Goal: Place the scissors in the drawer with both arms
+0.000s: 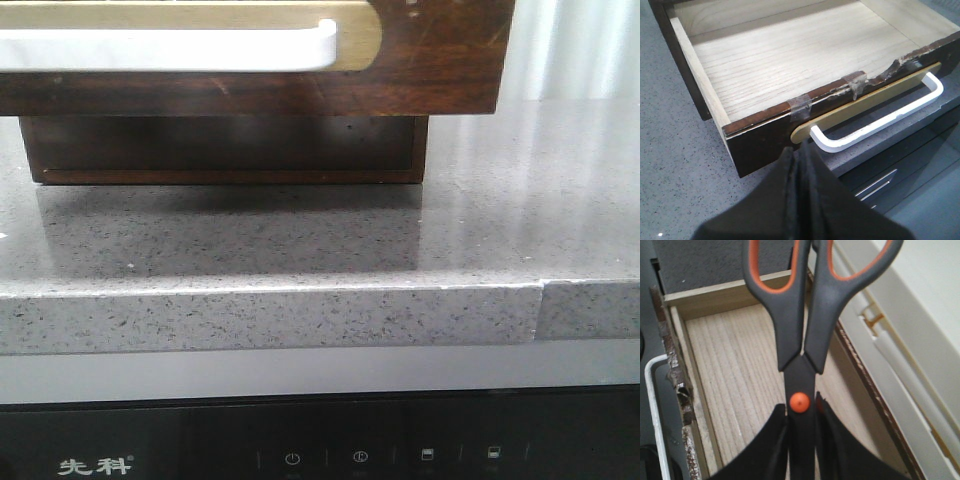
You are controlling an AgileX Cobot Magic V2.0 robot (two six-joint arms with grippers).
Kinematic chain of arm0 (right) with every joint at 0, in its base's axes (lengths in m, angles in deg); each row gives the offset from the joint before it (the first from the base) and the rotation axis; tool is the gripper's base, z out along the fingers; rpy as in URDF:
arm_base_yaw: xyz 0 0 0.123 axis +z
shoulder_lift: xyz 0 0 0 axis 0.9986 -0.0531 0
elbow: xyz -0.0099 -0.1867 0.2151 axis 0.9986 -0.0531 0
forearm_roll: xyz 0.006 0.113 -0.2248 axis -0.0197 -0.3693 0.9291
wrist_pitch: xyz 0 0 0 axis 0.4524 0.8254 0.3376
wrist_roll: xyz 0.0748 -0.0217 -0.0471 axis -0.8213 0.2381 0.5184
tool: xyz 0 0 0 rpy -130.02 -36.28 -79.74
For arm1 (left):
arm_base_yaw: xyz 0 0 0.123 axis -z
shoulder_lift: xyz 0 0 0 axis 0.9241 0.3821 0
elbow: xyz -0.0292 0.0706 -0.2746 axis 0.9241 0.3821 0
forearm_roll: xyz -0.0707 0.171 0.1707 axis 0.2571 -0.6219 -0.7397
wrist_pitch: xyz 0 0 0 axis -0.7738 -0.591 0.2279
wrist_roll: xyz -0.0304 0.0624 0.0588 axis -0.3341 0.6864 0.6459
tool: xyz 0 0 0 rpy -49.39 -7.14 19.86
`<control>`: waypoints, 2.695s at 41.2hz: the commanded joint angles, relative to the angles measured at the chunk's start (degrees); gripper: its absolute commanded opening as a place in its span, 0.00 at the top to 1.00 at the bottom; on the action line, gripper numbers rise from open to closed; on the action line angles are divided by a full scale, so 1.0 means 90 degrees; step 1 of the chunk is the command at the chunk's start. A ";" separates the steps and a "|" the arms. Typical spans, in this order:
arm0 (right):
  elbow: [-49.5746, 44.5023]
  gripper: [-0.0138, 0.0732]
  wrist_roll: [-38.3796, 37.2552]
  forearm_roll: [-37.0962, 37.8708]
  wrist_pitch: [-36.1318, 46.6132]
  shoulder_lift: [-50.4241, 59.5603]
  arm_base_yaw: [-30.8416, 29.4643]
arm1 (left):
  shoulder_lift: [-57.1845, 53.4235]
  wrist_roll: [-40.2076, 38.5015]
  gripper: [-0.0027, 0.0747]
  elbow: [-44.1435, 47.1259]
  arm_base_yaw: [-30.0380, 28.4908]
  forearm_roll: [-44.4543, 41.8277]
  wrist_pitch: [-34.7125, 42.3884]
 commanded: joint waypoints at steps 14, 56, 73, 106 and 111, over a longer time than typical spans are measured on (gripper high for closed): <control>0.0173 0.72 0.1019 -0.0270 -0.0083 -0.0939 0.0261 | 0.0068 -0.0055 0.99 -0.0182 0.0044 0.0091 0.0479; 0.0173 0.43 0.1013 -0.0172 -0.0188 -0.1916 0.0255 | 0.0068 -0.0055 0.99 -0.0182 0.0044 0.0091 0.0479; 0.0202 0.44 0.0152 0.0524 -0.0225 -0.1353 0.0255 | 0.0068 -0.0055 0.99 -0.0182 0.0044 0.0091 0.0479; -0.4258 0.45 -0.4302 0.2785 0.1511 0.4300 0.0255 | 0.0068 -0.0055 0.99 -0.0182 0.0044 0.0091 0.0479; -0.5328 0.45 -0.4539 0.2842 0.1725 0.5241 0.0255 | 0.0068 -0.0055 0.99 -0.0182 0.0044 0.0091 0.0479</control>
